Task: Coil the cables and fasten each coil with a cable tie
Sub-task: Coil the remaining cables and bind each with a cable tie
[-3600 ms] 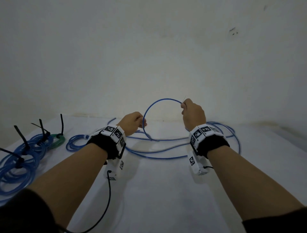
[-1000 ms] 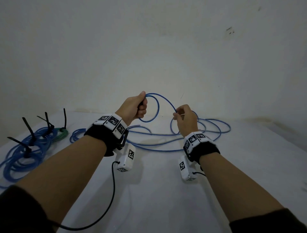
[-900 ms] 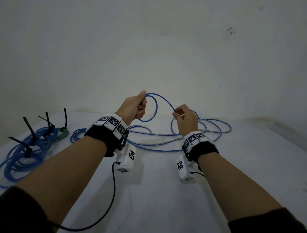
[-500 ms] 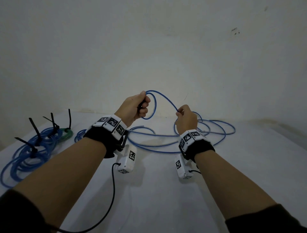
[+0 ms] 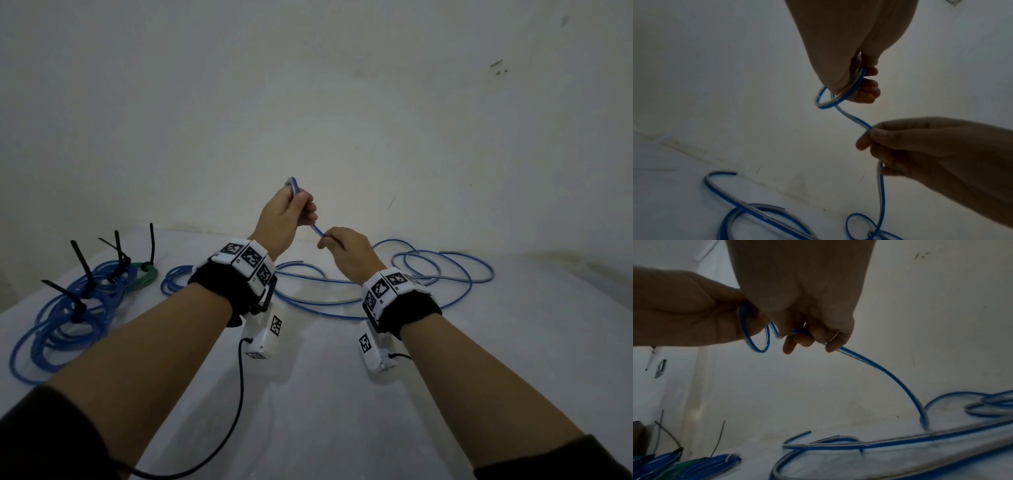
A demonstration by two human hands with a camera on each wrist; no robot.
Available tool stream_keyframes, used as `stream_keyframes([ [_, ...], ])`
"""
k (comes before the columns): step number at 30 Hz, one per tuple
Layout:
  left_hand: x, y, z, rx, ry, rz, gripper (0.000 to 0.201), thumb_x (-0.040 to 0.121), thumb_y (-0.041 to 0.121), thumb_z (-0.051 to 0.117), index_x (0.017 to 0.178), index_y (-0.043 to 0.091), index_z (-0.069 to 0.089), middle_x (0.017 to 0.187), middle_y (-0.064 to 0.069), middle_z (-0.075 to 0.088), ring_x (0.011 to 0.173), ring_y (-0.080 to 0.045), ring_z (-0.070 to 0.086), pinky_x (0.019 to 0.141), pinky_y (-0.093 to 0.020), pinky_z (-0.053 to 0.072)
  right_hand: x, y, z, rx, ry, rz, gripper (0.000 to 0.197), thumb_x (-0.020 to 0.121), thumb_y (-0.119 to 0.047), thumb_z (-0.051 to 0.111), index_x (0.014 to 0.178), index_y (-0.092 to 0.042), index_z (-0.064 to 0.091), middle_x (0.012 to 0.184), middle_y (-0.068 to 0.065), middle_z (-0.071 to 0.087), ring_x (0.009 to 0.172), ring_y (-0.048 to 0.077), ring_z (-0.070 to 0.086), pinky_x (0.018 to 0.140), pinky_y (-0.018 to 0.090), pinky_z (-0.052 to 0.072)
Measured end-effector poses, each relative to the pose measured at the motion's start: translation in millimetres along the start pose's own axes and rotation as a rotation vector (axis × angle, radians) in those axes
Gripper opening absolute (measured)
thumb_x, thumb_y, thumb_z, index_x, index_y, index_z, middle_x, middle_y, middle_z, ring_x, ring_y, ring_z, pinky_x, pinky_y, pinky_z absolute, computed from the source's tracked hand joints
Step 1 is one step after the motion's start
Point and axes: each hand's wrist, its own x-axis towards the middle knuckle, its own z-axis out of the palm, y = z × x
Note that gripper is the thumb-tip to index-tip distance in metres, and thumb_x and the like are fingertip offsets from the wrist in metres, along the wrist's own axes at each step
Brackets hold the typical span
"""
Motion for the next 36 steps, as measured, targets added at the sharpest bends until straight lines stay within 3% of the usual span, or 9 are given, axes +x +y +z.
stream_keyframes([
  [6,-1,-8,3,0.361,-0.009,0.098,0.018,0.1,0.013,0.034,0.091,0.004,0.047,0.09,-0.007,0.059,0.082,-0.018,0.063,0.083,-0.031,0.052,-5,-10,5,0.001,0.041,-0.132,0.017,0.085,-0.007,0.058,0.101,-0.005,0.053,0.086,0.011,0.061,0.077,0.024,0.055,0.074,0.032,0.045],
  [11,-1,-10,3,0.591,-0.069,0.071,0.02,0.1,0.018,0.032,0.087,0.007,0.042,0.088,-0.005,0.057,0.077,-0.017,0.063,0.07,-0.03,0.051,-6,-10,2,-0.174,0.187,-0.205,0.013,0.082,-0.007,0.062,0.093,-0.005,0.055,0.081,0.01,0.064,0.073,0.029,0.059,0.07,0.039,0.047],
  [14,-1,-10,0,0.656,-0.094,0.046,0.021,0.1,0.017,0.03,0.089,0.005,0.044,0.093,-0.014,0.059,0.082,-0.026,0.062,0.063,-0.022,0.048,-5,-4,-1,-0.34,0.321,-0.246,0.015,0.077,-0.015,0.071,0.081,-0.008,0.059,0.076,0.008,0.063,0.062,0.03,0.057,0.06,0.039,0.046],
  [16,-1,-9,-4,0.664,-0.103,0.008,0.023,0.101,0.018,0.03,0.09,0.004,0.045,0.096,-0.018,0.06,0.084,-0.029,0.062,0.065,-0.026,0.053,-6,2,-5,-0.388,0.377,-0.232,0.014,0.078,-0.017,0.071,0.083,-0.008,0.061,0.079,0.009,0.062,0.06,0.03,0.057,0.057,0.038,0.047],
  [19,-3,-4,-5,0.615,-0.152,-0.054,0.023,0.101,0.018,0.029,0.091,0.004,0.045,0.094,-0.015,0.057,0.078,-0.026,0.061,0.052,-0.012,0.048,-8,7,-5,-0.425,0.41,-0.241,0.013,0.083,-0.017,0.067,0.086,-0.006,0.061,0.082,0.011,0.061,0.055,0.031,0.057,0.048,0.034,0.045],
  [21,-4,-1,-4,0.587,-0.185,-0.093,0.024,0.101,0.018,0.03,0.093,0.003,0.047,0.089,-0.012,0.058,0.073,-0.027,0.062,0.054,-0.017,0.05,-9,9,-3,-0.427,0.417,-0.224,0.015,0.085,-0.02,0.065,0.089,-0.006,0.061,0.088,0.013,0.06,0.056,0.03,0.056,0.045,0.031,0.042],
  [24,-8,2,-3,0.556,-0.234,-0.15,0.029,0.101,0.021,0.03,0.092,0.002,0.051,0.078,-0.007,0.059,0.06,-0.024,0.06,0.062,-0.031,0.051,-7,10,-3,-0.347,0.439,-0.226,0.019,0.087,-0.022,0.06,0.092,-0.004,0.063,0.1,0.018,0.057,0.065,0.03,0.057,0.05,0.033,0.047],
  [29,-10,-3,-6,0.619,-0.296,-0.142,0.037,0.101,0.026,0.031,0.081,0.013,0.059,0.067,0.002,0.054,0.055,-0.015,0.046,0.056,-0.024,0.039,-4,5,-7,-0.324,0.447,-0.333,0.031,0.09,-0.024,0.043,0.09,-0.001,0.065,0.086,0.015,0.062,0.071,0.032,0.056,0.062,0.035,0.049],
  [36,-16,-4,-10,0.644,-0.344,-0.119,0.043,0.1,0.026,0.032,0.075,0.014,0.064,0.067,0.004,0.051,0.062,-0.009,0.045,0.062,-0.023,0.035,2,3,-16,-0.216,0.297,-0.382,0.035,0.092,-0.017,0.033,0.073,-0.001,0.058,0.07,0.014,0.059,0.062,0.032,0.049,0.067,0.03,0.027],
])
